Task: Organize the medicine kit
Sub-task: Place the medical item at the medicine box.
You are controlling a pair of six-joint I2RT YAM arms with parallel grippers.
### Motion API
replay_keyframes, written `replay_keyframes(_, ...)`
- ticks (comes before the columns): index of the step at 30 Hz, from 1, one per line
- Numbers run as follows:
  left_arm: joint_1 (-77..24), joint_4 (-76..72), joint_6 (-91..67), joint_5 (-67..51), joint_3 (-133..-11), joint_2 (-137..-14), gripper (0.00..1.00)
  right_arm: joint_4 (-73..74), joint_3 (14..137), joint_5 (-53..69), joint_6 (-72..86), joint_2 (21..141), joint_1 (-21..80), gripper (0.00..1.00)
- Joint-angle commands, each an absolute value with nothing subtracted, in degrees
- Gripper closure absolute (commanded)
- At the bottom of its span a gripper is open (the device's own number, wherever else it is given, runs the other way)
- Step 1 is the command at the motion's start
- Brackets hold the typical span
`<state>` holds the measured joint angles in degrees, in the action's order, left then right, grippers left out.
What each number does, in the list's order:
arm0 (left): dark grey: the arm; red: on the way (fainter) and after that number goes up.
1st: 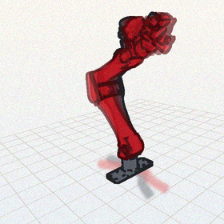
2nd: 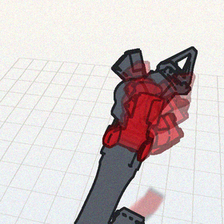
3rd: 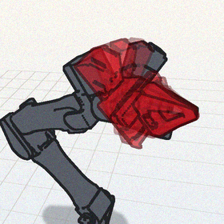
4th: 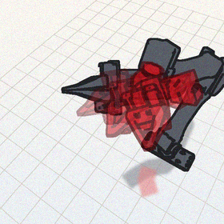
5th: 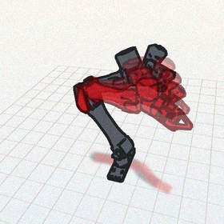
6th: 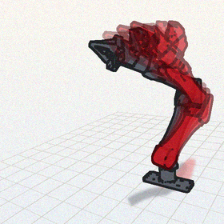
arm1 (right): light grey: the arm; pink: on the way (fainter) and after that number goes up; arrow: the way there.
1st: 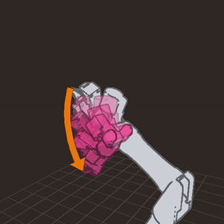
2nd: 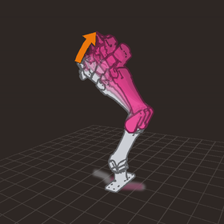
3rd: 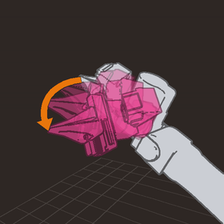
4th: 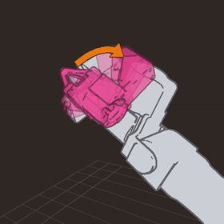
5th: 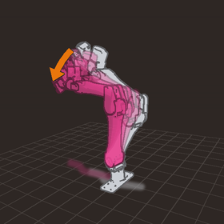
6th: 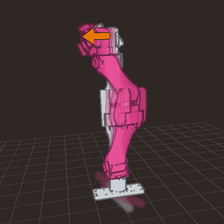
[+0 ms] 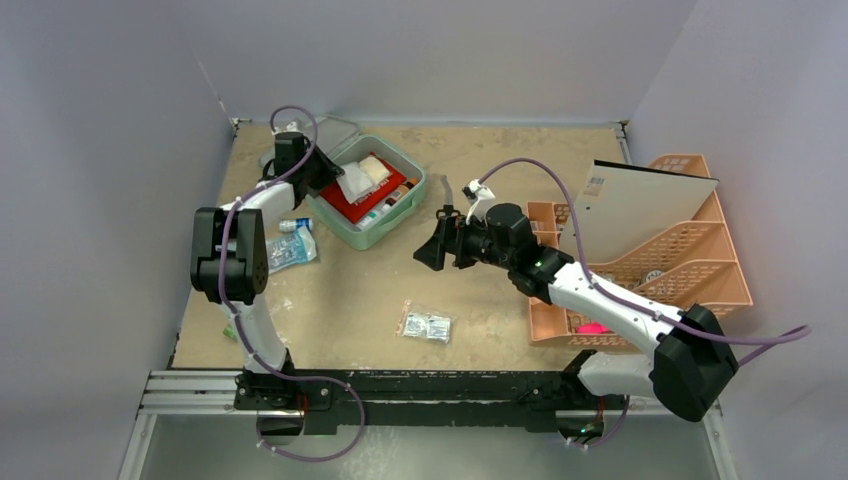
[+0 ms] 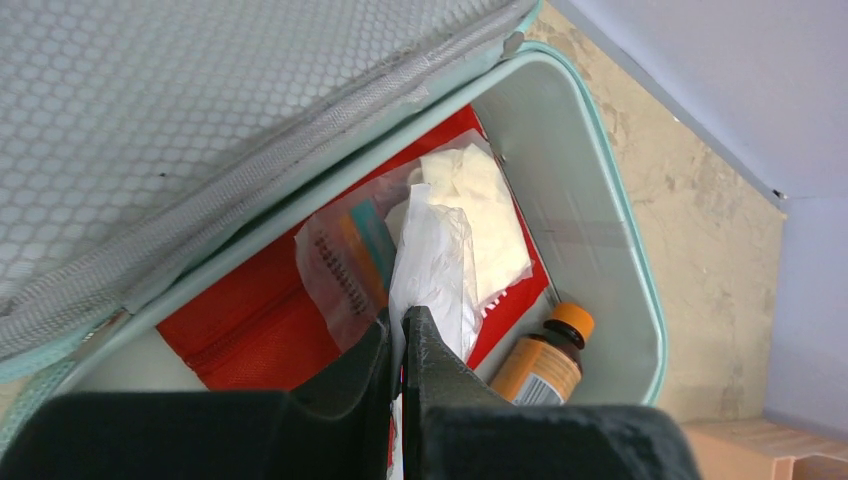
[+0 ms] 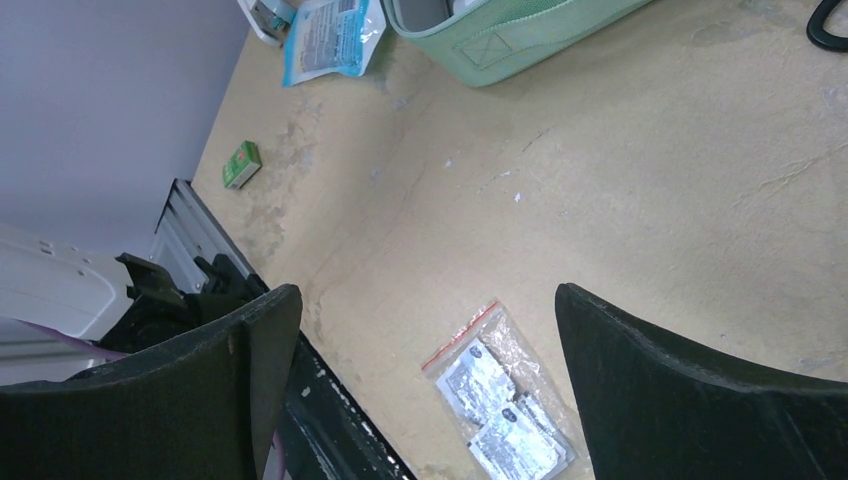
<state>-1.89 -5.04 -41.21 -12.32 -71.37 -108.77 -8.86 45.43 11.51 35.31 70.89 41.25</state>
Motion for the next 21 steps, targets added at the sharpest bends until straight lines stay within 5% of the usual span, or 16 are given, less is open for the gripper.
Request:
replay_keyframes(1, -1.41, -6.88, -38.29, -8.30, -72.46, -109.00, 1.00, -9.48, 47.63, 11.34, 34.28, 70.73, 41.35, 0.01)
replay_keyframes(9, -1.41, -5.93, -37.73, -2.98, -70.15, -107.94, 0.96, -9.64, 47.86, 11.34, 34.39, 70.87, 41.33, 0.01)
replay_keyframes(16, -1.45, -3.75, -37.70, -1.24, -71.38, -107.72, 0.64, -9.27, 48.09, 11.36, 34.33, 70.99, 41.44, 0.01)
replay_keyframes(21, -1.42, -1.06, -36.90, -1.53, -73.50, -107.46, 0.56, -8.46, 48.41, 11.14, 34.20, 71.09, 41.33, 0.01)
